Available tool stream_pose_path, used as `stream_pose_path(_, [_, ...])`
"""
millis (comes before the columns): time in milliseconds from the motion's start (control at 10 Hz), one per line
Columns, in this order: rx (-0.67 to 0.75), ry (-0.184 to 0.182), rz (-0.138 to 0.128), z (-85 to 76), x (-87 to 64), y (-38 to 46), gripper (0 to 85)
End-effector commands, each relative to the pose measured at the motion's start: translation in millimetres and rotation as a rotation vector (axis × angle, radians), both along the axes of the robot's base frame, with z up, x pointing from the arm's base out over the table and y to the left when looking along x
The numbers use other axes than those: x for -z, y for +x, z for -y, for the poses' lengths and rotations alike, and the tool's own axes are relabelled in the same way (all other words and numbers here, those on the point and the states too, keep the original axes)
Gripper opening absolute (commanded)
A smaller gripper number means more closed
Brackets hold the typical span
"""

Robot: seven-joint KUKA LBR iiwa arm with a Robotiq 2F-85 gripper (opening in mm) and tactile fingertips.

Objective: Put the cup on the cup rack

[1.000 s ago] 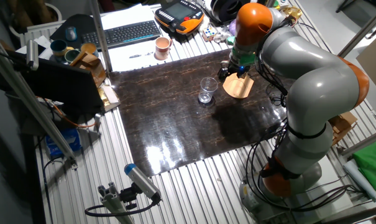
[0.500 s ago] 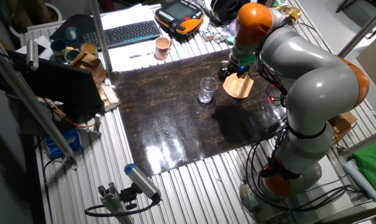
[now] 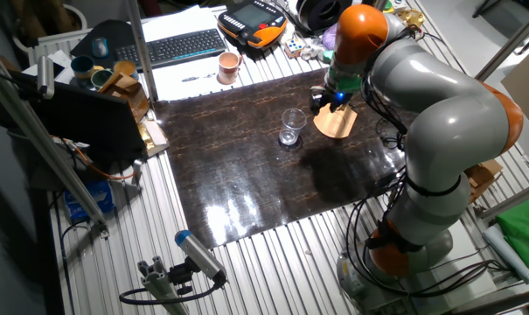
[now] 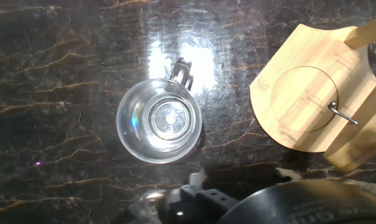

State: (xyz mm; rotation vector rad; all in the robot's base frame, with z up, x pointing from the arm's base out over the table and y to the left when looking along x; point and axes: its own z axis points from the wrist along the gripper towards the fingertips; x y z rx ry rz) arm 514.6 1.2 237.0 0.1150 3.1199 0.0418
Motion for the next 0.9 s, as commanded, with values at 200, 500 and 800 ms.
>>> stream_pose_path(200, [-0.009, -0.002, 0.005, -0.9, 1.2, 0.9, 0.7])
stream_pose_path(500, [-0.009, -0.003, 0.016, -5.1, 4.1, 0.5, 0.7])
stream_pose_path(800, [0.017, -0.004, 0.024, -16.2, 11.8, -1.5, 0.7])
